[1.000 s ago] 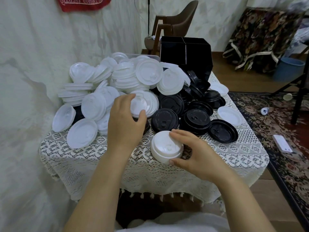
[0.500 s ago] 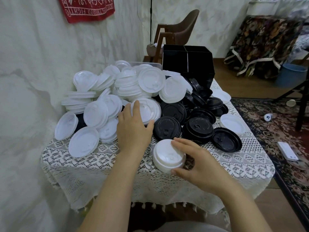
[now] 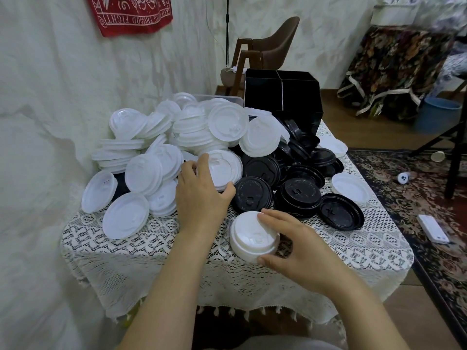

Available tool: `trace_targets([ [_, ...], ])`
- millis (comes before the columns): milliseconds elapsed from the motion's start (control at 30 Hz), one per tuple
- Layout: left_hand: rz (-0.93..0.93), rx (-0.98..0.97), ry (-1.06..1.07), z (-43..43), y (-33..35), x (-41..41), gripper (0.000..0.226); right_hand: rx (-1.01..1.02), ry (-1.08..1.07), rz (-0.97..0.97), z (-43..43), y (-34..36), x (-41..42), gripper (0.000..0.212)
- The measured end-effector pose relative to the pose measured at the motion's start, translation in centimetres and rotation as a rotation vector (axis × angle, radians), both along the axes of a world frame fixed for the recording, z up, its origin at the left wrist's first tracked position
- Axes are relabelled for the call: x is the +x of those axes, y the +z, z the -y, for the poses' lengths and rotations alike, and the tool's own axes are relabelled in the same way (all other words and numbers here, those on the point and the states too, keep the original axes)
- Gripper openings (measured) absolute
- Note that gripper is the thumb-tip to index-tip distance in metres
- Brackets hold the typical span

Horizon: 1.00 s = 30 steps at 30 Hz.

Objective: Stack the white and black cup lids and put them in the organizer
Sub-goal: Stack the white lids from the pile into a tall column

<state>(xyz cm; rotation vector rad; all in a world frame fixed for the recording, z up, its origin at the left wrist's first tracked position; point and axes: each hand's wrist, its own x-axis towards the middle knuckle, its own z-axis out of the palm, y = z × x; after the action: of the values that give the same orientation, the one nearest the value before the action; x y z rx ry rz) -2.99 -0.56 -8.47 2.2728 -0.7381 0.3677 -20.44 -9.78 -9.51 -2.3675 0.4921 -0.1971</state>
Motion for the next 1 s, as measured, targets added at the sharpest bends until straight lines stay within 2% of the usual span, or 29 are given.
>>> trace_targets([
  [267, -0.143, -0.129, -0.151, -1.4, 2.1, -0.9, 0.071, 0.020, 0.013, 0.013, 0.1, 0.2, -0.3, 0.086],
  [333, -0.171, -0.125, -0.220, -2.0, 2.5, -1.3, 0.073, 0.035, -0.040, 0.126, 0.1, 0.6, -0.4, 0.078],
  [400, -0.184, -0.112, -0.306, -2.6, 2.8, -1.7, 0.076, 0.067, -0.139, 0.329, 0.0, 1.0, -0.3, 0.057],
  [467, -0.214, -0.067, -0.411, -3.1, 3.1, -2.1, 0.080, 0.194, -0.232, 0.504, -0.4, 1.3, 0.3, 0.040],
  [533, -0.260, -0.017, -0.529, -3.3, 3.4, -2.5, 0.082, 0.403, -0.275, 0.597, -0.7, 1.8, 1.0, 0.038],
  [600, -0.289, 0.021, -0.638, -3.5, 3.5, -2.9, 0.080, 0.635, -0.309, 0.617, -0.7, 2.5, 1.5, 0.035],
  [667, -0.306, 0.047, -0.718, -3.7, 3.4, -3.1, 0.075, 0.861, -0.322, 0.602, -0.7, 3.3, 1.7, 0.024],
  [733, -0.329, 0.022, -0.742, -3.7, 3.2, -3.1, 0.072, 0.990, -0.321, 0.601, -0.6, 3.7, 1.6, 0.020],
  [900, -0.619, -0.325, -0.657, -3.7, 3.1, -3.0, 0.060, 1.196, -0.285, 0.663, -0.4, 3.8, 1.2, 0.036],
  [1000, -0.691, -0.501, -0.601, -3.6, 3.3, -3.0, 0.049, 1.249, -0.229, 0.663, -0.4, 3.7, 1.0, 0.054],
])
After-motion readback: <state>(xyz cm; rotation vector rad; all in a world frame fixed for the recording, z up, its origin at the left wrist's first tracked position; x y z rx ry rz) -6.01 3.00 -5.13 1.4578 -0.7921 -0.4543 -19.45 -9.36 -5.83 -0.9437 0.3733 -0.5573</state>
